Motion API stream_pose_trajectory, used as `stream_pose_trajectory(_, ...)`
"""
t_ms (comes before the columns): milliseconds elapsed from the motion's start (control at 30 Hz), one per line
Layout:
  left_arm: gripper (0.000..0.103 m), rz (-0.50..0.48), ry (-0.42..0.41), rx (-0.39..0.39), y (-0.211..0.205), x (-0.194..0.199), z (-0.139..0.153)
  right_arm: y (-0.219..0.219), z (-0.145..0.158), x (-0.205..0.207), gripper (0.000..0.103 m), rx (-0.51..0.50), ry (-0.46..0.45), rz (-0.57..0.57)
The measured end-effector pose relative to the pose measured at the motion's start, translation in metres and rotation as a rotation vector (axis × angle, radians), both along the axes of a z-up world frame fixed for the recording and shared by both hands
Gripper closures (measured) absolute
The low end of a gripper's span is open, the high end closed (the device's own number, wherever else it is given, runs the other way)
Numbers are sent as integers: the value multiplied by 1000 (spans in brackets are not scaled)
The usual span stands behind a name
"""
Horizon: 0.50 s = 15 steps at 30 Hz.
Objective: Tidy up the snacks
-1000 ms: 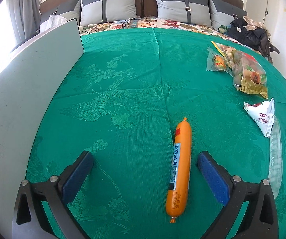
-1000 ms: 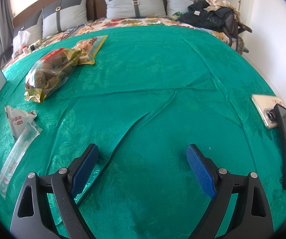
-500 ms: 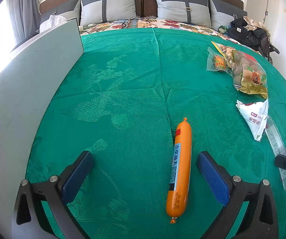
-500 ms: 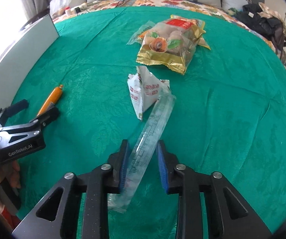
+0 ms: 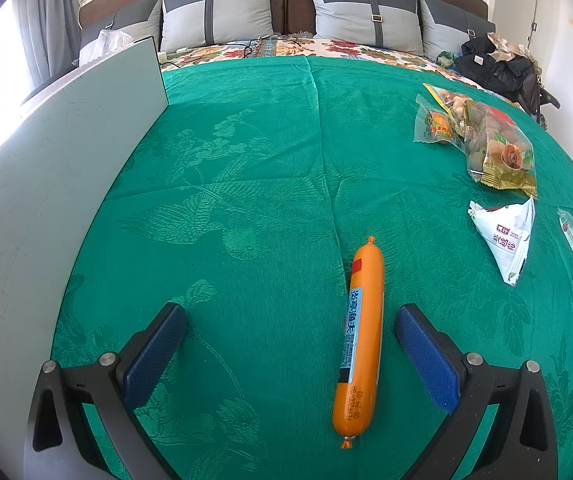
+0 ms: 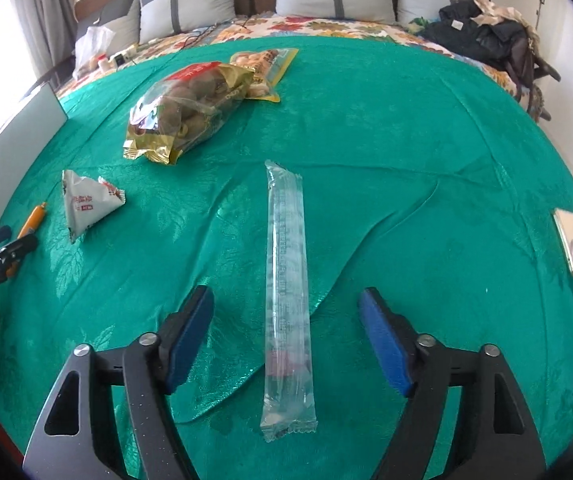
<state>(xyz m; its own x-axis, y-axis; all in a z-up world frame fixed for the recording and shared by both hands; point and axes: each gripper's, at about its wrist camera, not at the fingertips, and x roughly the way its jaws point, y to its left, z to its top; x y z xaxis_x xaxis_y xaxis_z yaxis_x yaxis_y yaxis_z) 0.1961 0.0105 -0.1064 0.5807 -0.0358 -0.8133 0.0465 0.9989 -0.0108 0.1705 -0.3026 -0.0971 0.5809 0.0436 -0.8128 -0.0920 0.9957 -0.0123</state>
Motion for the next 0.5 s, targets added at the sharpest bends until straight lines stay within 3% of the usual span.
stream_pose_trajectory(67, 0, 0, 0, 0, 0, 0, 0, 4, 1, -3, 22, -6, -39, 15)
stream_pose_trajectory(200, 0, 0, 0, 0, 0, 0, 0, 1, 1, 4, 15, 10, -29, 0)
stream_pose_trajectory(500, 0, 0, 0, 0, 0, 0, 0, 1, 0, 6, 12, 13, -27, -1)
